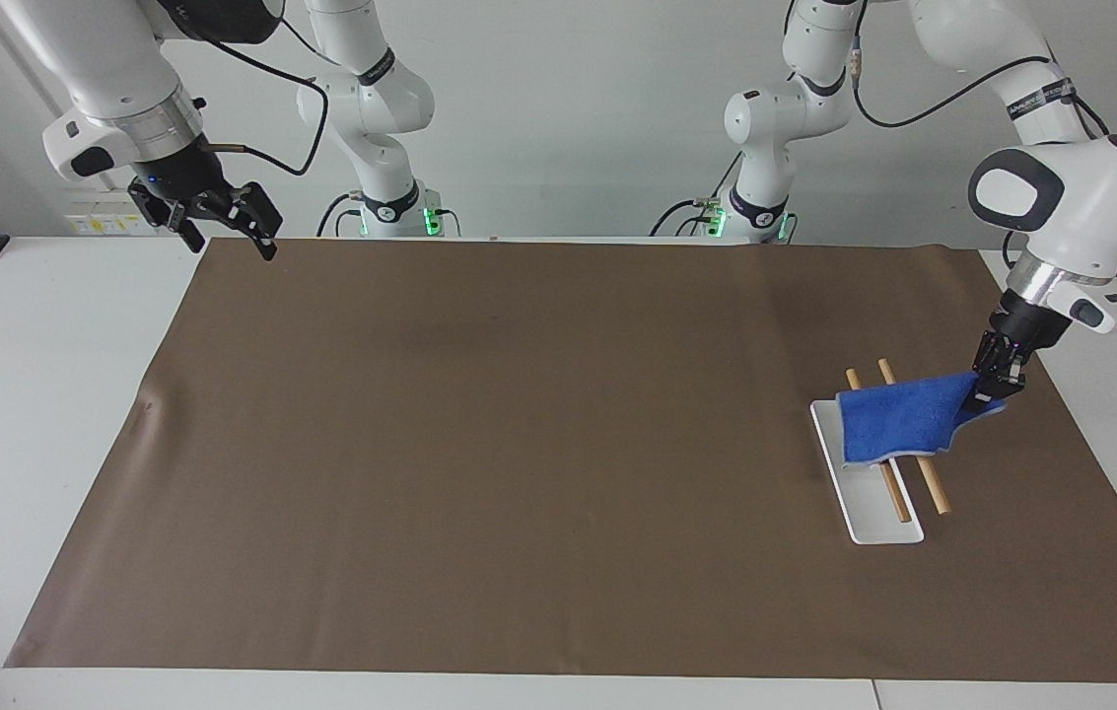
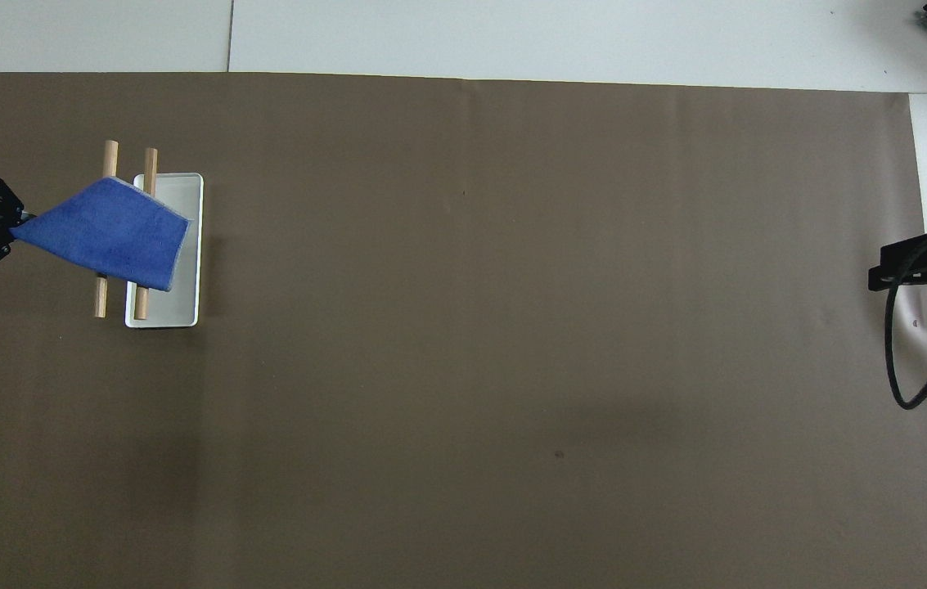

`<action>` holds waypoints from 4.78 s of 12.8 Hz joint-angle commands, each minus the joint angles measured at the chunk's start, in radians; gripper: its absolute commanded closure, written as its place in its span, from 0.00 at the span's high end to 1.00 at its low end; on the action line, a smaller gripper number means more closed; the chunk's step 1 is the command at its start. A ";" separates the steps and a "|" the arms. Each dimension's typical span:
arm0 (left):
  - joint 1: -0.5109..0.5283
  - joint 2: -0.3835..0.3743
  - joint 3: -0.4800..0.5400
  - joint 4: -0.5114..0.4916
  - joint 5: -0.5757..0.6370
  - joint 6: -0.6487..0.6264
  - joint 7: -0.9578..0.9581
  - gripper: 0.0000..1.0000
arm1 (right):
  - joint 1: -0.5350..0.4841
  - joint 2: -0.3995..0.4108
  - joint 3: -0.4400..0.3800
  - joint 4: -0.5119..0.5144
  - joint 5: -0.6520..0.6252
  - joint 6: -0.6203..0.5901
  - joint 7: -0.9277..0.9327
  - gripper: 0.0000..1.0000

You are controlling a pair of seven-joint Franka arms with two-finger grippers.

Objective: Right arm passes towel to left arm to hang

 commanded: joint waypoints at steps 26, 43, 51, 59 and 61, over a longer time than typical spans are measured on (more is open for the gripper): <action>-0.177 -0.163 -0.022 0.025 0.044 -0.346 0.004 1.00 | 0.000 -0.088 -0.020 -0.121 0.005 0.082 -0.015 1.00; -0.206 -0.030 -0.022 0.442 0.245 -0.745 0.633 1.00 | 0.001 -0.114 -0.020 -0.121 0.005 0.073 -0.016 1.00; -0.213 -0.062 -0.023 0.414 0.241 -0.740 0.625 1.00 | 0.001 -0.114 -0.019 -0.121 0.005 0.073 -0.016 1.00; -0.286 -0.087 0.061 0.358 0.241 -0.700 0.694 1.00 | 0.001 -0.114 -0.019 -0.121 0.005 0.073 -0.016 1.00; -0.288 -0.085 0.067 0.360 0.241 -0.699 0.716 1.00 | 0.001 -0.114 -0.019 -0.121 0.006 0.073 -0.016 1.00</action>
